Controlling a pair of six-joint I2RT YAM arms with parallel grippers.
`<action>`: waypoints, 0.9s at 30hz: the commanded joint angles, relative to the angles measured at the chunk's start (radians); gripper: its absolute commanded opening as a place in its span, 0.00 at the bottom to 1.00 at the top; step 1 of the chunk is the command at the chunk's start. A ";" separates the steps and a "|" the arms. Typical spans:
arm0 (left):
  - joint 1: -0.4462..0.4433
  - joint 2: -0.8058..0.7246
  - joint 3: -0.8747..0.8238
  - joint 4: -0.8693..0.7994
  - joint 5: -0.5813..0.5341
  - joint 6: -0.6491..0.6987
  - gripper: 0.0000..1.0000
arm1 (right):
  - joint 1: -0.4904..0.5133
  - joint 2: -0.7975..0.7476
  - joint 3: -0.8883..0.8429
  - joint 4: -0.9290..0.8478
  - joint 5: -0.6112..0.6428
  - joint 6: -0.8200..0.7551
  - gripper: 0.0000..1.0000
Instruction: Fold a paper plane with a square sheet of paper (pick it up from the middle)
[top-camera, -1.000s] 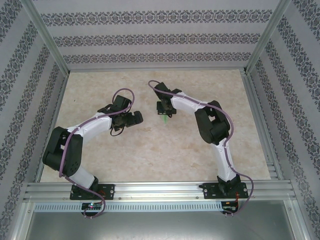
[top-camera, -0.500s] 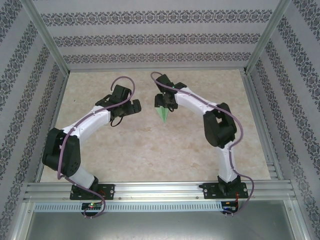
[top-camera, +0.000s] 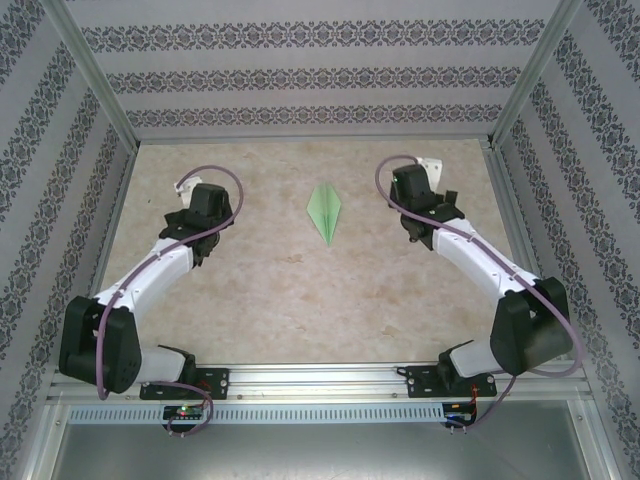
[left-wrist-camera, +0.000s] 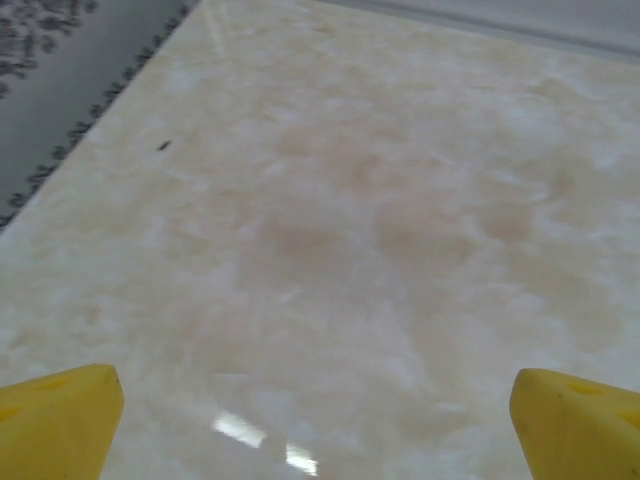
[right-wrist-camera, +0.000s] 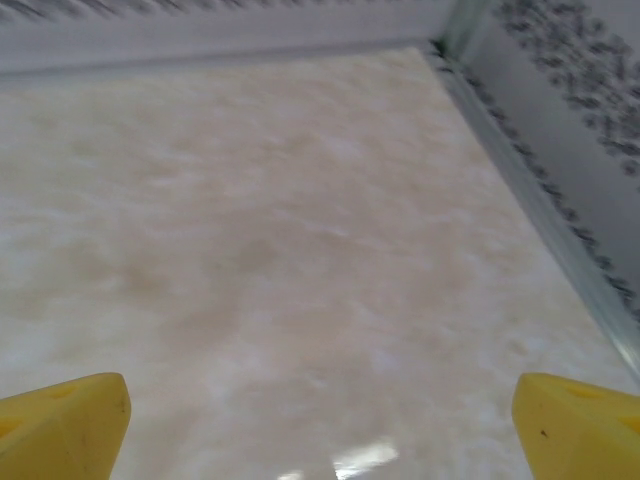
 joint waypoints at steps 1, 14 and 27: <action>0.050 -0.069 -0.104 0.157 -0.089 0.100 1.00 | -0.072 -0.027 -0.148 0.241 0.083 -0.099 0.98; 0.181 0.014 -0.438 0.868 0.303 0.392 1.00 | -0.232 -0.108 -0.513 0.788 -0.216 -0.265 0.98; 0.201 0.184 -0.459 1.127 0.541 0.452 1.00 | -0.333 0.026 -0.567 1.118 -0.433 -0.255 0.98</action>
